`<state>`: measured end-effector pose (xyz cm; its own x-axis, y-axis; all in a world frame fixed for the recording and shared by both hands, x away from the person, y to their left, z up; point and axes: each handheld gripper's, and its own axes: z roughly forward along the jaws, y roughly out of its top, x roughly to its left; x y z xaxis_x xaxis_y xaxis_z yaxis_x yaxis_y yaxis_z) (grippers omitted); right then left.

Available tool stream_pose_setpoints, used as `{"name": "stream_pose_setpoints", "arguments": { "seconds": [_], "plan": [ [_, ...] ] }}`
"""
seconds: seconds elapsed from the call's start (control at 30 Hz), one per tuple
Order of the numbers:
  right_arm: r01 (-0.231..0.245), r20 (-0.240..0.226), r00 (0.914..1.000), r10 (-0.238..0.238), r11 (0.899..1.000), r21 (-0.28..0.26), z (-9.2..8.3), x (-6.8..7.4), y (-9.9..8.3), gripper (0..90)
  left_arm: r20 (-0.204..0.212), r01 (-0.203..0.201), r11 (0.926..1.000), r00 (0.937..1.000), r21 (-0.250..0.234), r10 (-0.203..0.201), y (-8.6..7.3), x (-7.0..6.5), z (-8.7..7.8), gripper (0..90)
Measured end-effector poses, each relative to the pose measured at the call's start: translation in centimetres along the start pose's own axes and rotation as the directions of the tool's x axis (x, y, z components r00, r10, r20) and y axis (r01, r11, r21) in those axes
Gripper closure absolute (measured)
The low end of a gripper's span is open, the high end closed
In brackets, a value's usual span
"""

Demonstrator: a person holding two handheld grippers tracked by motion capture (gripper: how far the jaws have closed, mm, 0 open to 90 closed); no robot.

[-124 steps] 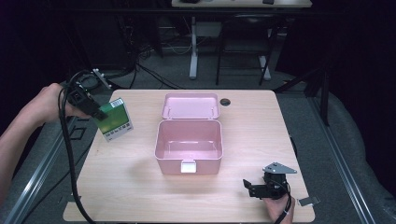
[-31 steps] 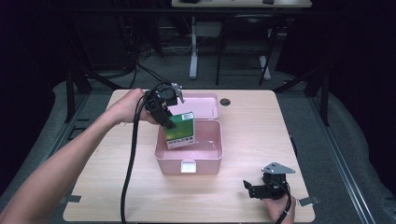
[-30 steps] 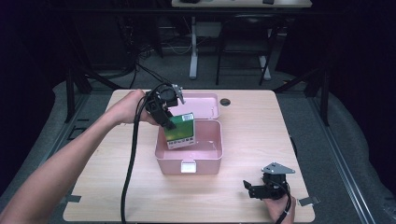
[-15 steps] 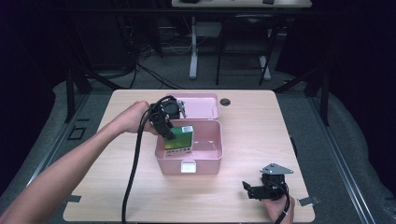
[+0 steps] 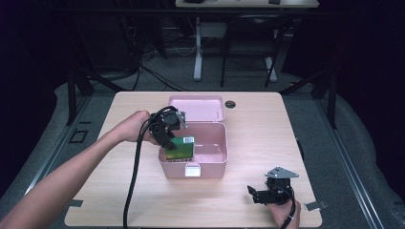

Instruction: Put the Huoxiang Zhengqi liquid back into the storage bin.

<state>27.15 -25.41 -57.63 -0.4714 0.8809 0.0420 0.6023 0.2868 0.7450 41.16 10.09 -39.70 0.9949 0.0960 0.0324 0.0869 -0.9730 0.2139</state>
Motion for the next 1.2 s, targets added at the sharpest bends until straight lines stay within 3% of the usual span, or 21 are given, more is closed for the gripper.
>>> {"name": "stream_pose_setpoints", "arguments": {
  "seconds": [0.2, 0.57, 1.0, 1.2],
  "plan": [
    [0.0, 0.002, 1.0, 0.0, 1.0, -0.002, -0.1, 0.1, 0.0, 1.2, 0.016, -0.031, 0.9995, 0.9994, 0.006, 0.03, -0.3, -0.4, 0.4, 64.0],
    [-0.001, 0.004, 1.0, 0.001, 1.0, -0.007, -0.1, 0.0, -0.1, 1.2, 0.023, -0.036, 0.9993, 0.9991, -0.009, 0.037, -1.0, -0.8, 1.1, 64.0],
    [-0.007, 0.001, 1.0, 0.007, 1.0, 0.015, 0.0, 0.0, -0.3, 1.2, 0.061, -0.068, 0.9973, 0.9957, -0.027, 0.07, -1.6, -0.7, 1.7, 64.0],
    [0.001, 0.003, 1.0, -0.002, 1.0, 0.007, -0.1, -0.1, -0.3, 1.2, 0.056, -0.092, 0.9954, 0.994, -0.024, 0.094, -1.6, -0.9, 2.1, 64.0]
  ]
}}
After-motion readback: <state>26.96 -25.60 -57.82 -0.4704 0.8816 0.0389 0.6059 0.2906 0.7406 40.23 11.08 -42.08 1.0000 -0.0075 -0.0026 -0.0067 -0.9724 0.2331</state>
